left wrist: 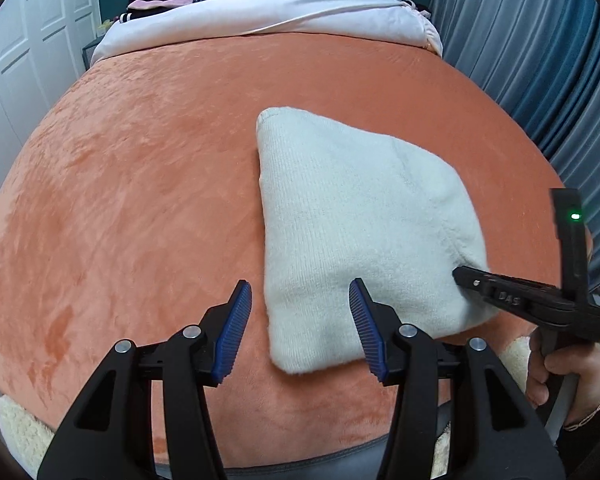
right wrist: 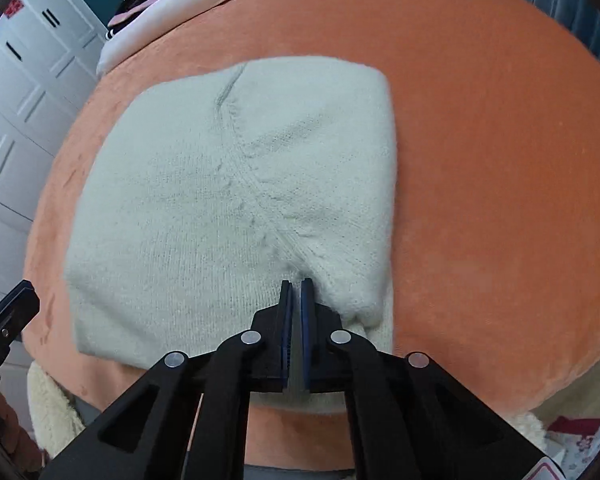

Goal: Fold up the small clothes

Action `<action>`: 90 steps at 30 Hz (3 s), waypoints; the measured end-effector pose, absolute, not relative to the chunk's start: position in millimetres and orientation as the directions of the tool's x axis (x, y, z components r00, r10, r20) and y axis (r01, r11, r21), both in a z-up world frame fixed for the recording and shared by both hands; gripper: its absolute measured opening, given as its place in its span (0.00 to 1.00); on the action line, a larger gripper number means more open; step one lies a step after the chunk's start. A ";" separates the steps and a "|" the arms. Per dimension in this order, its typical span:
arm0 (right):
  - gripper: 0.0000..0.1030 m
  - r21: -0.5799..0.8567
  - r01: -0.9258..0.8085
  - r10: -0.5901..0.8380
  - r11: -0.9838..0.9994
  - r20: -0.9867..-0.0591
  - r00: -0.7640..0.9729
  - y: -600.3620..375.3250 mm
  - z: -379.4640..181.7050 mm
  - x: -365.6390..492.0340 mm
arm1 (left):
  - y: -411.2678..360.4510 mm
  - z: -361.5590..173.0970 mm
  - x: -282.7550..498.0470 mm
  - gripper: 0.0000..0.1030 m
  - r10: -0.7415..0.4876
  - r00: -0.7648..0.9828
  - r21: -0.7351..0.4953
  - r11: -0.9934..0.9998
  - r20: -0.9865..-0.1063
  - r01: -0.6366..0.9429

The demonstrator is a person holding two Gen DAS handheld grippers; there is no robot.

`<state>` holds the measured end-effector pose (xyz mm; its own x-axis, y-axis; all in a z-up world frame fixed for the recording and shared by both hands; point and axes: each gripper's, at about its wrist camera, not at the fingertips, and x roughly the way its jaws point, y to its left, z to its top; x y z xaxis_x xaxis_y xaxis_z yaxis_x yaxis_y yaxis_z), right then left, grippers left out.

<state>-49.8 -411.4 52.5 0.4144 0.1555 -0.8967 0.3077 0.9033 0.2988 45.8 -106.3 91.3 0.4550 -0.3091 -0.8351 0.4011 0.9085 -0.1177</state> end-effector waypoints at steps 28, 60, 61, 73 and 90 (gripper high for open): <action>0.34 0.445 0.361 0.222 0.820 -0.828 0.515 -453.2 42.1 8.1 | -122.9 61.1 77.3 0.65 -0.300 0.376 -0.173 0.926 -0.877 0.334; 0.77 0.568 0.381 0.313 0.730 -0.773 0.552 -420.0 0.4 -11.1 | -161.6 8.4 127.3 0.96 -0.354 0.297 -0.313 0.933 -0.887 0.177; 0.66 0.569 0.382 0.312 0.728 -0.772 0.554 -418.9 1.9 -10.9 | -161.7 11.7 130.6 0.92 -0.358 0.286 -0.316 0.931 -0.889 0.184; 0.37 0.616 0.367 0.328 0.697 -0.729 0.601 -402.1 59.3 -86.3 | -132.4 46.2 67.5 0.64 -0.480 0.146 -0.431 0.860 -0.865 0.274; 0.37 0.565 0.243 0.234 0.789 -0.641 0.731 -355.6 152.9 -118.1 | -101.7 142.9 45.6 0.55 -0.570 0.307 -0.457 0.809 -0.762 0.368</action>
<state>-118.1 -355.6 152.9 0.7306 0.2340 -0.6414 0.2433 0.7886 0.5648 45.6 -101.7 142.9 0.3071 -0.5701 -0.7620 0.3683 0.8095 -0.4573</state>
